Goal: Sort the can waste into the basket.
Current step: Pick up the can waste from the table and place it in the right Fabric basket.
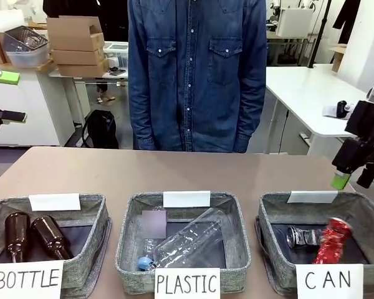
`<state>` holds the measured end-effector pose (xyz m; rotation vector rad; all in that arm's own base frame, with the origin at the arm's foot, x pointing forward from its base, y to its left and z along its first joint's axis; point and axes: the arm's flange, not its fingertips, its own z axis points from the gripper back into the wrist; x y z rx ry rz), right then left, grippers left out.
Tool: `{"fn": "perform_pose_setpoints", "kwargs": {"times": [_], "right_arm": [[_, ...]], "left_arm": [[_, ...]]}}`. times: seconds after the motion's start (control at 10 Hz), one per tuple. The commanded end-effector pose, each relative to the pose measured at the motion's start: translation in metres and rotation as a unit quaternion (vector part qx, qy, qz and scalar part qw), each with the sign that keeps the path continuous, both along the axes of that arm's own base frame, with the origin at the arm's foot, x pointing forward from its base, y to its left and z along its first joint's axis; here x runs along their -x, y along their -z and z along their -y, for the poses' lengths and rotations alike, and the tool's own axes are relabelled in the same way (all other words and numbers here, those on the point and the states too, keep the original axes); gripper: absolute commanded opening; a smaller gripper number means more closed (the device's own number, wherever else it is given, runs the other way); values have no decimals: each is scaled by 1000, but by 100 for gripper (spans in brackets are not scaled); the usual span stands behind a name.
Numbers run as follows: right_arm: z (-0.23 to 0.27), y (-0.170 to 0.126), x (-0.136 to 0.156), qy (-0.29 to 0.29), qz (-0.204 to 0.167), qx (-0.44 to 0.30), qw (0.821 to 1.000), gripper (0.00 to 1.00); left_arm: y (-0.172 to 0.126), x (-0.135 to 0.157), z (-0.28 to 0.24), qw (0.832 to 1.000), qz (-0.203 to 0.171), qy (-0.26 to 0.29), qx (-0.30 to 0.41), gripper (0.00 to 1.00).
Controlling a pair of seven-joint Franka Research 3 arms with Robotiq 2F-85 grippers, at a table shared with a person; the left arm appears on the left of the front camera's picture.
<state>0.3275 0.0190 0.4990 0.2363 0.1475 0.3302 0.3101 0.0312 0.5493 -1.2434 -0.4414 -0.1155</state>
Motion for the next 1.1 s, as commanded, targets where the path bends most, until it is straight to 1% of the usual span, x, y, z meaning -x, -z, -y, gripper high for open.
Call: {"fn": "perform_pose_setpoints", "kwargs": {"times": [0.0,0.2,0.3,0.4,0.5,0.6,0.7,0.8,0.9,1.0], "right_arm": [[4,-4,-6,-9,4,-1,1000,100],[4,-7,-7,-9,7,-13,1000,100],[6,-13,-8,9,15,-66,998,100],[12,-23,-9,12,30,-174,984,100],[19,-35,-10,0,38,-307,951,100],[25,-51,-17,108,1,-459,882,100],[32,-56,-19,100,-40,-540,835,100],[37,-58,-22,102,-81,-586,800,100],[41,-58,-27,114,-115,-607,778,100],[44,-55,-33,131,-130,-608,772,100]], "left_arm": [[0,2,-3,1000,6,7,-3,100],[0,2,-3,1000,6,7,-3,100],[0,2,-3,1000,6,7,-3,100],[0,2,-3,1000,6,7,-3,100],[0,2,-3,1000,6,7,-3,100],[0,2,-3,1000,6,7,-3,100],[0,2,-3,1000,6,7,-3,100],[0,2,-3,1000,6,7,-3,100],[0,2,-3,1000,6,7,-3,100],[0,2,-3,1000,6,7,-3,100]]}}
